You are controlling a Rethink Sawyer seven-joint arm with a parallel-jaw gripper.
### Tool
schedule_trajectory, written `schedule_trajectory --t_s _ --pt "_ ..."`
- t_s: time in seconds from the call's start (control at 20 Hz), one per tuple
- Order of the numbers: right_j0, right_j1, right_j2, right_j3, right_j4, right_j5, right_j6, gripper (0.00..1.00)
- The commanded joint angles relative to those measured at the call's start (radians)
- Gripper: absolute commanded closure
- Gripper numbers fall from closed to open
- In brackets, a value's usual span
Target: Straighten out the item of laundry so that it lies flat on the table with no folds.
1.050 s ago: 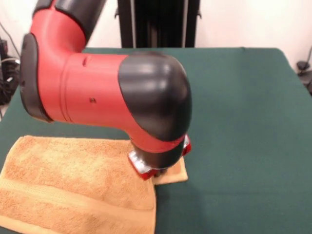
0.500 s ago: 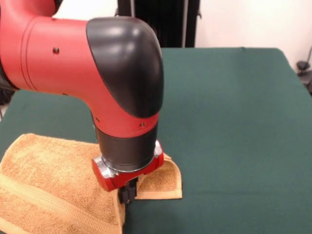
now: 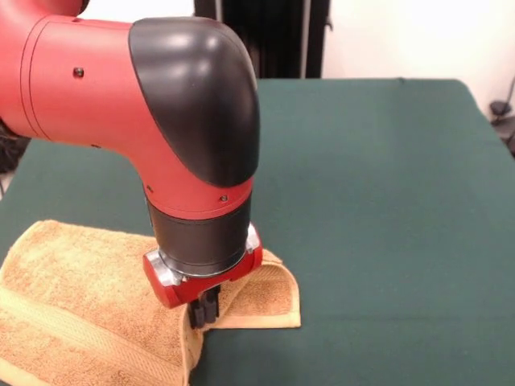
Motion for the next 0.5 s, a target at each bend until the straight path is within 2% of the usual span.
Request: schedule_trajectory --t_s 0.05,0.25,0.4,0.5 --pt "0.017 0.026 0.019 0.198 0.058 0.012 0.254 1.00" --pt "0.013 0.020 0.027 0.227 0.078 -0.050 0.241 1.00" --pt "-0.004 0.001 0.047 0.291 0.103 -0.139 0.225 1.00" --pt "-0.006 0.004 0.054 0.296 0.118 -0.147 0.215 1.00"
